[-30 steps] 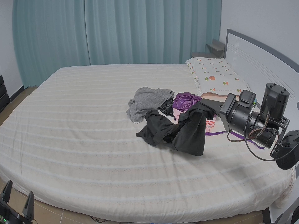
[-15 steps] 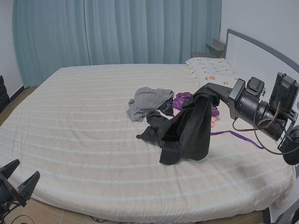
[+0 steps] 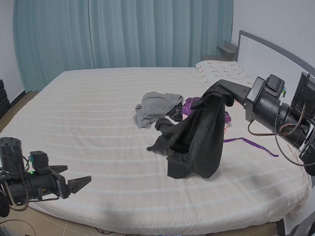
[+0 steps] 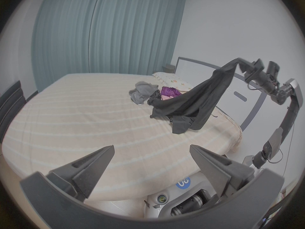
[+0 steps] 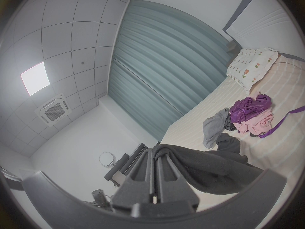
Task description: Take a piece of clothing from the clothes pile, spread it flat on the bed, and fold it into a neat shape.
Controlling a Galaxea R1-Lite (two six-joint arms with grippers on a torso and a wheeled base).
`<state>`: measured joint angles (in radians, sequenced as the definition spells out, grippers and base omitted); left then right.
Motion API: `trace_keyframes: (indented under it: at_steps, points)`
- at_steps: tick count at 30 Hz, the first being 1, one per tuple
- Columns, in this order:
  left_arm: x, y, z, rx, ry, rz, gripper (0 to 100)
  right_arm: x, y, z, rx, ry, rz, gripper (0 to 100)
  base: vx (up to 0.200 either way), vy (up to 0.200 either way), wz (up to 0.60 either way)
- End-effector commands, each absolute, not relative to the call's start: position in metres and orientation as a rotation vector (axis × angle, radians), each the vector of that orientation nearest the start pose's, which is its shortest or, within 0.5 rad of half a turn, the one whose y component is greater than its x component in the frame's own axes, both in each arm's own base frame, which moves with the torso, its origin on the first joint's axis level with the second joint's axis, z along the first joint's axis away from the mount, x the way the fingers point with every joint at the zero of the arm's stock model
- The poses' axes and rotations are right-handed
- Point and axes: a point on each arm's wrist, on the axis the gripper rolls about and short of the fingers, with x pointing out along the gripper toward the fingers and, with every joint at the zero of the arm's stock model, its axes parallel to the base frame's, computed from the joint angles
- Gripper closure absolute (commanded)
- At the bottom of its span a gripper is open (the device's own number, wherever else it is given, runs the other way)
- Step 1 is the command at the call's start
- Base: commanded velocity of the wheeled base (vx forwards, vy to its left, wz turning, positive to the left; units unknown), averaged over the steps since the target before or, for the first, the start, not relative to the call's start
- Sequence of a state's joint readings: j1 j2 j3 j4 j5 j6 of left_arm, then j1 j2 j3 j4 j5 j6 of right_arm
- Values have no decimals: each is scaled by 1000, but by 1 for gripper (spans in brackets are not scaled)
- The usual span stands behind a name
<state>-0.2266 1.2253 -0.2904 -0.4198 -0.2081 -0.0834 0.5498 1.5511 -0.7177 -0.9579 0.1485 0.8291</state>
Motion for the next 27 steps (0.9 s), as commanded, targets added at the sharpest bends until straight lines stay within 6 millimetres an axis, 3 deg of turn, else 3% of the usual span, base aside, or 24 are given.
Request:
trace_keyframes:
  at_steps: [1,4,11,21,27]
  points:
    - [232,-110,57,-109,743,-456,0,212,152,245,796,150,781,100,0,0,0]
    - [255,-139,42,-134,724,-433,0,211,154,245,798,153,785,100,0,0,0]
    - [292,-185,9,-107,687,-442,0,211,154,246,799,150,785,100,0,0,0]
    - [331,-211,-19,-124,652,-451,0,207,155,248,804,145,791,100,0,0,0]
    - [353,-227,-25,-138,606,-465,0,203,155,252,808,128,799,100,0,0,0]
